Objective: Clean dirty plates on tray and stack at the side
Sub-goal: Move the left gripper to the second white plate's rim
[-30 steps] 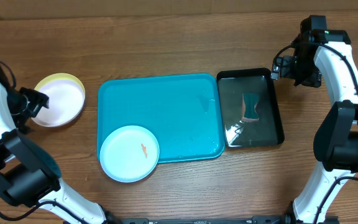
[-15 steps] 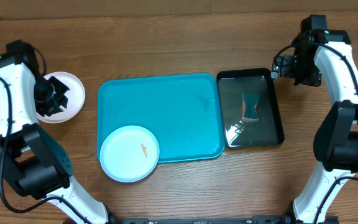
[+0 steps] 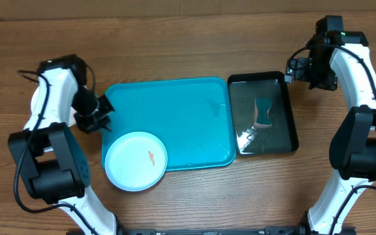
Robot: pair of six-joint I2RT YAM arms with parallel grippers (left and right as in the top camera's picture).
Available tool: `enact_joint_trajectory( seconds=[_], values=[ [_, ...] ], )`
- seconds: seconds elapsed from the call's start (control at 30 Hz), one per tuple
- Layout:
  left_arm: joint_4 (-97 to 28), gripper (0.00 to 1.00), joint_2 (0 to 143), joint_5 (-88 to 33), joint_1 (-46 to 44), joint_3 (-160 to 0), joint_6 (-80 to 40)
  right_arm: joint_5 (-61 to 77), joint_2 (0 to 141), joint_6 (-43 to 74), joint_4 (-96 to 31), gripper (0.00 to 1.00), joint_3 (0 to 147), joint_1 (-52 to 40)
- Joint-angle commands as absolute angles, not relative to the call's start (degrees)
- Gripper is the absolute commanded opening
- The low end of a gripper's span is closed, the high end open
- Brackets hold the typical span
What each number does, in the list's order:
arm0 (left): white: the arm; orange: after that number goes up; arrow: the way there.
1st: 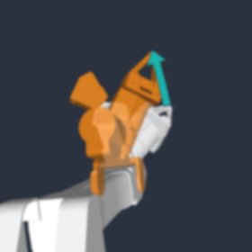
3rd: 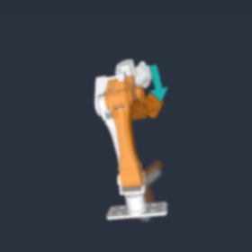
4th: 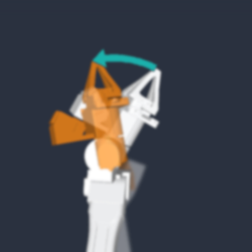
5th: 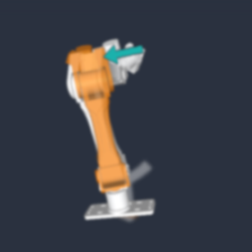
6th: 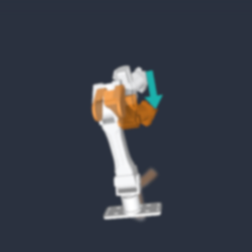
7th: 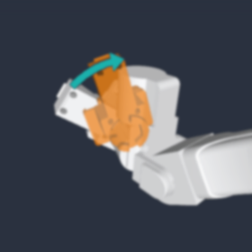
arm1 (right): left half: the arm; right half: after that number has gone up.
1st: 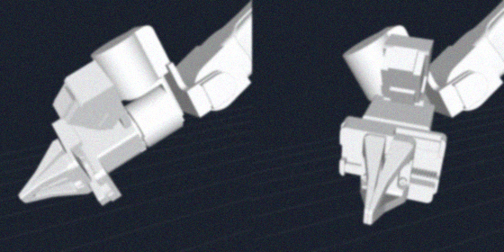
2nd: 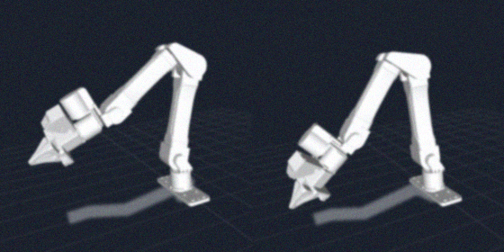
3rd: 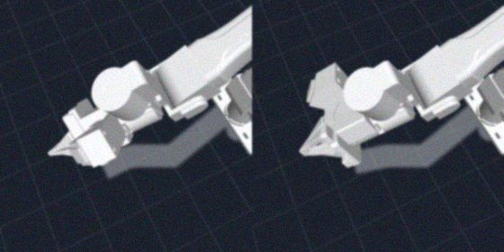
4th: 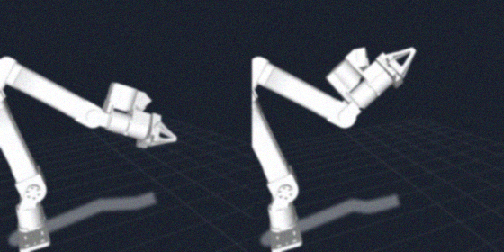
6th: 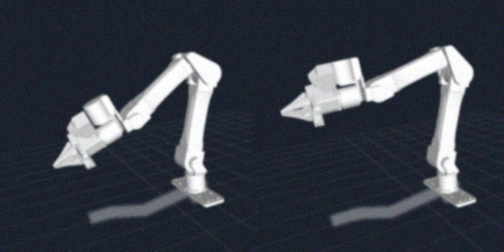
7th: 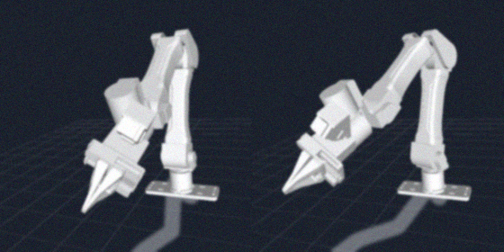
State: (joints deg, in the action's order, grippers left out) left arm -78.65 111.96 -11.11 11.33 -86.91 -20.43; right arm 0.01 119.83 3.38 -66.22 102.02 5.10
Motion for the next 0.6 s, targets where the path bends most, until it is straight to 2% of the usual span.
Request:
enact_joint_trajectory(
  seconds=[0.0,0.27,0.43,0.57],
  values=[
    [-78.87,0.04,102.50,-14.24,10.35,-85.17,-17.67,0.08,117.97,3.60,-66.06,1.00,103.04,4.95],
    [-81.95,0.04,82.83,-5.50,4.23,-79.90,-23.05,0.08,117.97,3.57,-66.06,1.00,103.04,4.95],
    [-82.11,0.06,73.73,0.38,-0.54,-73.45,-30.35,0.08,117.97,3.57,-66.06,1.00,103.04,4.95],
    [-81.32,0.17,69.06,5.02,-1.87,-66.39,-35.75,0.08,117.97,3.57,-66.06,1.00,103.04,4.95]
  ],
)
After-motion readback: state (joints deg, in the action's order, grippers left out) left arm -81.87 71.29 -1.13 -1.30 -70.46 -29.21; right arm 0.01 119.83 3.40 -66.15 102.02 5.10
